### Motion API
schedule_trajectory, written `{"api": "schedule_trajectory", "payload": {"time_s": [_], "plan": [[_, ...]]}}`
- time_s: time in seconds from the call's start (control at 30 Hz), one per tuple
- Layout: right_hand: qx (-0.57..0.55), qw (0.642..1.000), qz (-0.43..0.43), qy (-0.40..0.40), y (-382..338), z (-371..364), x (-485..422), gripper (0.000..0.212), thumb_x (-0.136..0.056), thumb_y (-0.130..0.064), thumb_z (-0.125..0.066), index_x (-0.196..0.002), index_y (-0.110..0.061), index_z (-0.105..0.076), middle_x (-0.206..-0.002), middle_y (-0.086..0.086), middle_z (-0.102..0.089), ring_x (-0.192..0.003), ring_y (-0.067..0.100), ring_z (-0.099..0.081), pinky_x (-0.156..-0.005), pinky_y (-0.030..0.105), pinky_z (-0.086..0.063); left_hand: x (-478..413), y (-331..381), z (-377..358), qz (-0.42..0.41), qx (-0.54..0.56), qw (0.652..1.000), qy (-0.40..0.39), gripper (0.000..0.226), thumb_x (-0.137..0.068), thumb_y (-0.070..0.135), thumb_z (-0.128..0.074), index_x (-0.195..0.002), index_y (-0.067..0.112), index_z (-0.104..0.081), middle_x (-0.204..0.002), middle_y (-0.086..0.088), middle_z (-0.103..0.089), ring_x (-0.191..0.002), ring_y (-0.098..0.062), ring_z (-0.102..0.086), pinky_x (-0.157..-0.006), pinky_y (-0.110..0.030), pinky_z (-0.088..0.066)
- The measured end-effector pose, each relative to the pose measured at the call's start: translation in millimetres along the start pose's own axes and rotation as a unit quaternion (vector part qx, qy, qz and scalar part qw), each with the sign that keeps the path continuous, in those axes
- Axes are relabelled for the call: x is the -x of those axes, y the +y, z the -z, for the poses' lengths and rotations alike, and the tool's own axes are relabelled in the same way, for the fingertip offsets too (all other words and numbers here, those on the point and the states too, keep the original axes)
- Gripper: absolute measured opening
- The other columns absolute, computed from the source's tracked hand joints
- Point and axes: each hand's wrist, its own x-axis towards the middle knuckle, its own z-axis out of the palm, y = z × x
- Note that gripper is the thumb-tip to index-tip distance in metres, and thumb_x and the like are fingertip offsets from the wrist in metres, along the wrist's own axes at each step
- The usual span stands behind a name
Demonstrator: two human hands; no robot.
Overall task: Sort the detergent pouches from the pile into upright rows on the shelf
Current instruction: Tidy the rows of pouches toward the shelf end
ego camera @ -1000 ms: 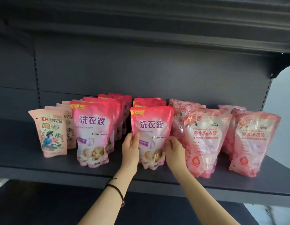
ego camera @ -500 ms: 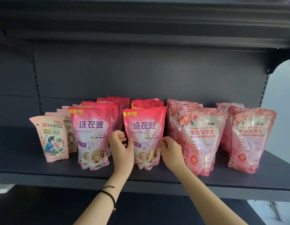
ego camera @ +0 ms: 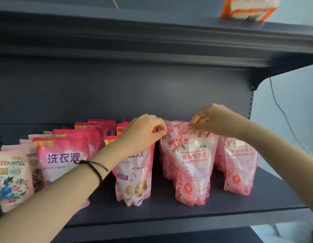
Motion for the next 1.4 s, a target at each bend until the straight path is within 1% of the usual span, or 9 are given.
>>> {"api": "schedule_trajectory", "payload": {"time_s": [0.1, 0.2, 0.37, 0.57, 0.9, 1.07, 1.2, 1.3, 1.4], "plan": [[0.100, 0.993, 0.013, 0.055, 34, 21, -23, 0.013, -0.087, -0.014, -0.062, -0.087, -0.019, -0.074, -0.081, -0.008, -0.074, -0.067, 0.003, -0.068, -0.058, 0.004, -0.046, -39, 4, -13, 0.067, 0.047, 0.994, -0.075, 0.009, -0.089, 0.029, -0.063, -0.092, 0.025, -0.071, -0.092, 0.012, -0.068, -0.091, -0.010, -0.063, -0.086, -0.033, -0.051], [0.176, 0.984, 0.004, 0.009, 66, 20, -48, 0.013, -0.085, -0.019, -0.065, -0.093, -0.021, -0.074, -0.093, -0.010, -0.073, -0.082, 0.006, -0.064, -0.077, 0.015, -0.046, -72, 4, -35, 0.123, -0.004, 0.986, -0.113, 0.017, -0.087, 0.037, -0.064, -0.095, 0.023, -0.071, -0.099, 0.006, -0.069, -0.097, -0.016, -0.063, -0.089, -0.040, -0.052], [0.195, 0.976, -0.004, -0.100, 101, -3, -80, 0.020, -0.083, -0.040, -0.068, -0.092, -0.024, -0.074, -0.086, -0.010, -0.071, -0.089, 0.012, -0.066, -0.087, 0.034, -0.053, -101, 1, -65, 0.198, -0.089, 0.956, -0.196, 0.028, -0.081, 0.045, -0.070, -0.075, 0.017, -0.067, -0.064, 0.000, -0.056, -0.059, -0.023, -0.048, -0.057, -0.028, -0.038], [0.169, 0.978, 0.047, -0.116, 110, -12, -93, 0.009, -0.087, -0.033, -0.068, -0.079, -0.029, -0.068, -0.092, -0.009, -0.068, -0.093, 0.015, -0.063, -0.088, 0.034, -0.051, -105, -4, -68, 0.197, -0.070, 0.962, -0.175, 0.012, -0.074, 0.019, -0.081, -0.084, 0.015, -0.075, -0.073, 0.004, -0.069, -0.062, -0.008, -0.057, -0.059, -0.020, -0.047], [0.118, 0.982, 0.090, -0.116, 101, -23, -98, 0.015, -0.087, -0.029, -0.069, -0.095, -0.018, -0.076, -0.090, -0.009, -0.071, -0.090, 0.013, -0.064, -0.090, 0.030, -0.049, -91, -11, -51, 0.219, -0.081, 0.954, -0.188, 0.011, -0.075, 0.017, -0.081, -0.080, 0.019, -0.072, -0.084, -0.001, -0.073, -0.085, -0.021, -0.069, -0.076, -0.032, -0.054], [0.085, 0.985, 0.076, -0.128, 106, -18, -91, 0.012, -0.087, -0.030, -0.068, -0.078, -0.023, -0.072, -0.076, -0.014, -0.070, -0.075, 0.010, -0.067, -0.082, 0.028, -0.056, -85, -9, -55, 0.194, -0.054, 0.969, -0.145, 0.027, -0.077, 0.021, -0.079, -0.103, 0.019, -0.071, -0.093, 0.006, -0.068, -0.081, -0.004, -0.061, -0.069, -0.014, -0.047], [0.022, 0.993, 0.061, -0.094, 104, -8, -80, 0.013, -0.087, -0.033, -0.065, -0.087, -0.023, -0.074, -0.074, -0.015, -0.071, -0.059, -0.005, -0.065, -0.052, 0.007, -0.049, -84, 8, -47, 0.148, 0.002, 0.988, -0.044, 0.014, -0.088, 0.018, -0.064, -0.099, 0.024, -0.072, -0.094, 0.013, -0.069, -0.084, 0.006, -0.059, -0.074, -0.007, -0.042], [-0.099, 0.994, 0.038, 0.018, 103, 0, -67, 0.016, -0.090, -0.027, -0.058, -0.087, -0.021, -0.073, -0.083, -0.002, -0.073, -0.076, 0.012, -0.070, -0.076, 0.024, -0.058, -74, 27, -39, 0.141, 0.099, 0.983, 0.069, 0.016, -0.093, 0.019, -0.057, -0.098, 0.024, -0.072, -0.093, 0.015, -0.070, -0.086, 0.006, -0.062, -0.074, -0.006, -0.043], [-0.294, 0.940, 0.030, 0.171, 109, -19, -29, 0.016, -0.092, -0.017, -0.056, -0.092, -0.022, -0.071, -0.091, -0.005, -0.073, -0.091, 0.015, -0.069, -0.090, 0.036, -0.055, -28, 51, -65, 0.148, 0.272, 0.918, 0.248, 0.018, -0.097, 0.019, -0.053, -0.103, 0.025, -0.068, -0.096, 0.013, -0.072, -0.093, 0.005, -0.064, -0.079, -0.009, -0.046]]}}
